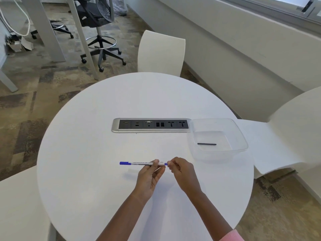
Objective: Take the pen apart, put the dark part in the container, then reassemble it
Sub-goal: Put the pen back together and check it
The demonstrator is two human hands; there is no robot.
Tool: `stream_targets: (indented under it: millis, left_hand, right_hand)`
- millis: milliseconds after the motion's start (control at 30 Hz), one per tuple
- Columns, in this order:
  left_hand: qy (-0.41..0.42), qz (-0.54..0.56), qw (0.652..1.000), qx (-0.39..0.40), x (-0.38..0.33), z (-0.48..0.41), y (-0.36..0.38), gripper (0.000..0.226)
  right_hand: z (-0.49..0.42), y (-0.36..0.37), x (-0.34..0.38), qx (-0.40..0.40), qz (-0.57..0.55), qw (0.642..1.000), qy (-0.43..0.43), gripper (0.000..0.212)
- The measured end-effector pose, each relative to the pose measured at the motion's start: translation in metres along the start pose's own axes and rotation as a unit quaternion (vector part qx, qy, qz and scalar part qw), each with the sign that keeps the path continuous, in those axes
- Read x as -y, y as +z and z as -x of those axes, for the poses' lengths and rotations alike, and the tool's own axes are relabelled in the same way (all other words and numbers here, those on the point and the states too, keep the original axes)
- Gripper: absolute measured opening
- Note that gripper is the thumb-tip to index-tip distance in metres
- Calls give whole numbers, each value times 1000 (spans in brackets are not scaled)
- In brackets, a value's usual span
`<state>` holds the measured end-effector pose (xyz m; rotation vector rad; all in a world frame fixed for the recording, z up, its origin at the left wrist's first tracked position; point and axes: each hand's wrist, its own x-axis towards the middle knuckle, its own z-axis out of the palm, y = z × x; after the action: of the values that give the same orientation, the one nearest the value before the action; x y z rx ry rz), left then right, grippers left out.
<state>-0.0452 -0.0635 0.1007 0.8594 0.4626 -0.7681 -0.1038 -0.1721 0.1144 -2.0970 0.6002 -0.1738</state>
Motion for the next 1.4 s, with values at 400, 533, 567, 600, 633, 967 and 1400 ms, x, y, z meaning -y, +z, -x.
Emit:
stream_targets:
  millis: [400, 533, 567, 600, 633, 967, 1400]
  left_hand:
    - [7, 2, 1000, -11, -1, 2, 2, 9]
    - [9, 9, 1000, -9, 1, 4, 6, 10]
    - [8, 10, 1000, -10, 2, 4, 8, 10]
    - [8, 11, 1000, -10, 2, 5, 9, 11]
    - [9, 11, 1000, -10, 2, 5, 10, 11]
    - [32, 6, 999, -25, -2, 5, 10, 11]
    - [42, -18, 999, 7, -3, 6, 10, 12]
  right_hand:
    - [5, 3, -1, 18, 3, 1000, -7, 8]
    - [0, 2, 0, 6, 38, 999, -24, 12]
    - [-1, 2, 0, 3, 43, 999, -25, 14]
    - [-2, 2, 0, 1, 44, 999, -22, 15]
    - [-2, 2, 0, 2, 41, 999, -14, 17]
    - [3, 1, 6, 25, 31, 999, -5, 14]
    - [-1, -2, 6, 21, 41, 999, -20, 27]
